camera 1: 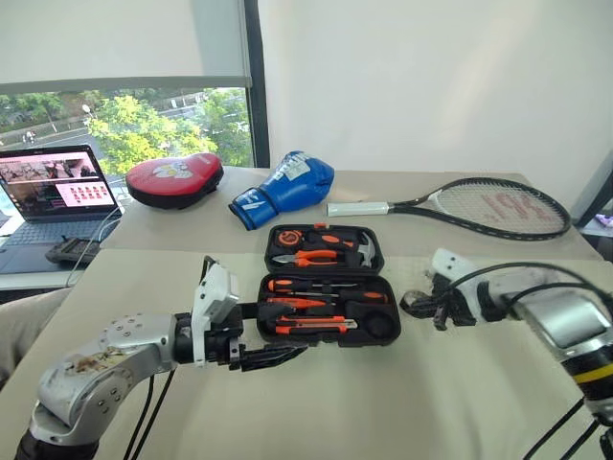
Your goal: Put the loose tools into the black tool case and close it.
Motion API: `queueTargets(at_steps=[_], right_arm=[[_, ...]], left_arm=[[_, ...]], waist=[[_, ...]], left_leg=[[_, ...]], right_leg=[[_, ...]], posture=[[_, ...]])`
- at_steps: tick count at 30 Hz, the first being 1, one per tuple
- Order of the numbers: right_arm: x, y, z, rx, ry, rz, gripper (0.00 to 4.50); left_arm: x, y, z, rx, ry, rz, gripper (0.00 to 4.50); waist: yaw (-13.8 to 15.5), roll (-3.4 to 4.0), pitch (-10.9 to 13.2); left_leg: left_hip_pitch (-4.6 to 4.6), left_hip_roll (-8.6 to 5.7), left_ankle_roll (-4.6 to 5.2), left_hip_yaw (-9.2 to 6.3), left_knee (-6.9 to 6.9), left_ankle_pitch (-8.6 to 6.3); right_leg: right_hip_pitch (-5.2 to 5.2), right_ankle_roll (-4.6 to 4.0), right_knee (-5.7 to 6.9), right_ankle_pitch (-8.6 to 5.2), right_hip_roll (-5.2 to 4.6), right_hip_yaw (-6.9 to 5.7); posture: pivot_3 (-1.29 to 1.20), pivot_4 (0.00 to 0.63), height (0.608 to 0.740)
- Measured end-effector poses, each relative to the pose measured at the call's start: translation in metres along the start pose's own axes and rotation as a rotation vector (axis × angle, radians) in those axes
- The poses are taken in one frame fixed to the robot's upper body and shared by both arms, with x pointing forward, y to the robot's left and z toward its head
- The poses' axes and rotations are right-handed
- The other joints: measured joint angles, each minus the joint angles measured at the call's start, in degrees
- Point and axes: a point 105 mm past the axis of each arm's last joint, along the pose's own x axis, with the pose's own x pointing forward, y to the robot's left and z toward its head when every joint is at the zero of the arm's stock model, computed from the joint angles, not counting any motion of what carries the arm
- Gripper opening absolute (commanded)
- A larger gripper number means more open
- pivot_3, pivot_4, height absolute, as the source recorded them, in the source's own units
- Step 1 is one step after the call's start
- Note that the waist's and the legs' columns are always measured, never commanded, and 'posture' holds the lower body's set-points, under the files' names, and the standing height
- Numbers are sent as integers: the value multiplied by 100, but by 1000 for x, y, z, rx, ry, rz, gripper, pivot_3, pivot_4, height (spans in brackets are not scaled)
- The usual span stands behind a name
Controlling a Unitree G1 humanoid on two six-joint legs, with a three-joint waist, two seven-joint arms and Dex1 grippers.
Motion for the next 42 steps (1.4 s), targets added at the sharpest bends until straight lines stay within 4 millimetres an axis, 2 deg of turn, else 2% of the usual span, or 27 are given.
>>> queueTargets(at_steps=[3,5,10,12,16,22,27,29,32,33,35,38,42], right_arm=[[2,19,23,-51,-39,74,45],[14,24,25,-55,-46,98,45],[47,28,2,-31,59,107,45],[50,27,-6,-40,85,110,45],[50,28,-7,-65,95,126,45],[46,26,-9,-112,93,127,2005],[41,33,-4,14,-10,159,2005],[35,31,17,56,-142,145,2005],[23,4,51,104,-329,-17,2005],[21,-2,57,113,-354,-52,2005],[20,-29,62,196,-376,-168,2005],[27,-51,57,314,-363,-248,2005],[39,-83,50,449,-321,-339,2005]], left_arm=[[-1,0,-1,5,-1,3,3677],[-2,0,-2,5,4,7,3677],[-4,0,-7,-12,15,17,3677],[-6,3,-5,-7,9,40,3677],[-8,5,-3,0,3,64,3677],[-9,6,-6,-10,6,81,3677],[-10,14,-7,-29,-10,142,3677],[-10,31,-8,-71,-38,241,3677],[-5,77,8,-177,-162,471,3677],[-5,87,13,-189,-183,517,3677],[0,119,23,-224,-160,656,3677],[3,148,26,-242,-71,793,3677],[19,183,1,-355,113,870,3677]], waist=[[-13,-1,1],[-10,-4,3],[20,1,6],[18,0,6],[24,0,6],[75,0,6],[60,0,7],[52,0,8],[70,-16,18],[78,-25,23],[94,-41,29],[60,-42,30],[-9,-42,30]], left_leg=[[2,4,-1,0,-1,-1],[3,3,-1,0,0,-1],[-5,-8,-4,1,1,2],[-4,-11,-4,2,1,2],[1,-11,-4,1,1,2],[0,-12,-3,0,0,1],[-1,-9,-5,0,-3,2],[0,-8,-6,0,-2,3],[2,-11,-13,-9,1,24],[2,-12,-16,-10,1,31],[5,-24,-19,-11,0,48],[3,-34,-19,-2,-14,56],[0,-57,-25,5,-79,94]], right_leg=[[-1,-5,0,3,-4,2],[-1,-9,0,5,-6,1],[-8,-11,1,6,-10,1],[-5,-10,-2,6,-10,1],[1,-10,-3,6,-9,-2],[2,-9,-5,5,-8,-5],[-2,-9,-5,5,-7,-3],[-2,-9,1,8,-8,-2],[2,-5,3,40,-5,-3],[2,-5,3,46,-3,-4],[8,-10,3,57,3,-8],[0,-12,4,61,4,-2],[-17,-8,2,62,-1,-3]], posture=[[0,150,740],[0,150,740],[0,150,740],[0,150,740],[0,150,740],[0,150,740],[0,150,740],[0,150,740],[0,150,740],[0,150,740],[0,150,740],[0,150,740],[0,150,740]])
